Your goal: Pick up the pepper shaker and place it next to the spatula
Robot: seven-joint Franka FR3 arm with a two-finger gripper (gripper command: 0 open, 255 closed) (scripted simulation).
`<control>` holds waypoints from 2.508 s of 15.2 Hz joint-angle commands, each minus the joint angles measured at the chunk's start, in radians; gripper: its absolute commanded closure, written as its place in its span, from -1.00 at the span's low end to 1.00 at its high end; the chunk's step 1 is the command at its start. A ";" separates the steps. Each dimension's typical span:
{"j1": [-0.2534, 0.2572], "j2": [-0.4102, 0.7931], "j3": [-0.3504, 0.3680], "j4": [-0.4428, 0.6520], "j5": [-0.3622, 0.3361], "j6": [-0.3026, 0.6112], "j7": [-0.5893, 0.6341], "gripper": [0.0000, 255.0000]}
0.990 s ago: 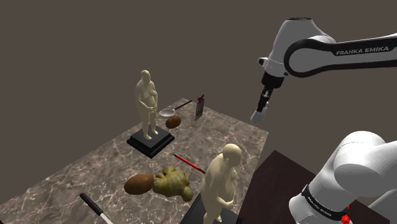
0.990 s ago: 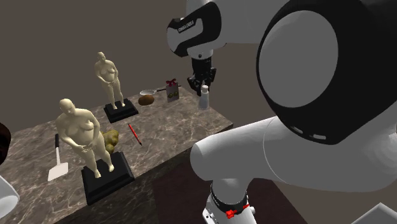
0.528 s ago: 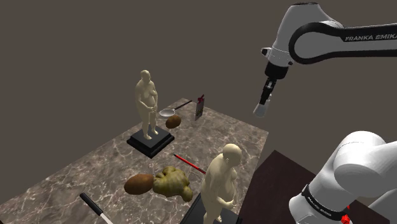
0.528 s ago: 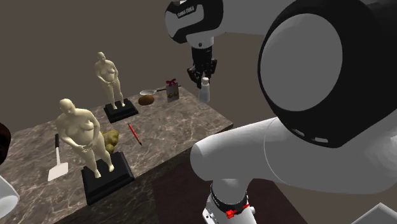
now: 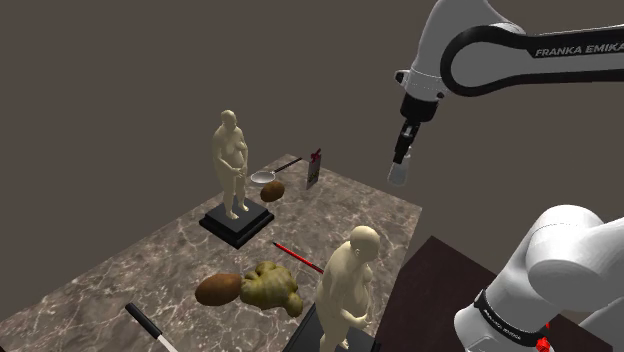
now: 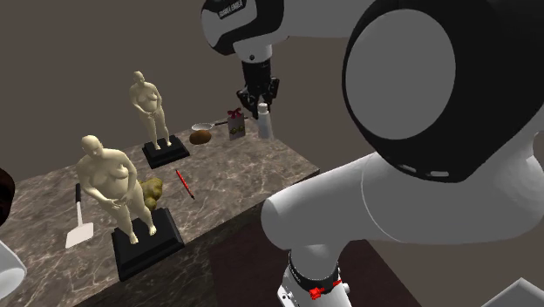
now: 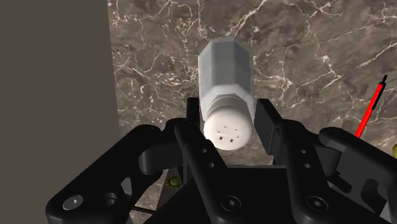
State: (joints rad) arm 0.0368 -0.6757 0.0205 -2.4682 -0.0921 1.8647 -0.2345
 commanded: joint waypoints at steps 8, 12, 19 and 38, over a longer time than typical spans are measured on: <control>0.064 0.192 0.168 0.107 0.064 0.070 0.204 1.00; 0.083 0.300 0.239 0.186 0.066 0.093 0.298 1.00; 0.111 0.518 0.352 0.368 0.021 0.108 0.469 1.00; 0.422 1.292 0.433 1.274 -0.292 -0.136 0.832 1.00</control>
State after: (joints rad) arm 0.4334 0.5716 0.4575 -1.2580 -0.3698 1.7499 0.5887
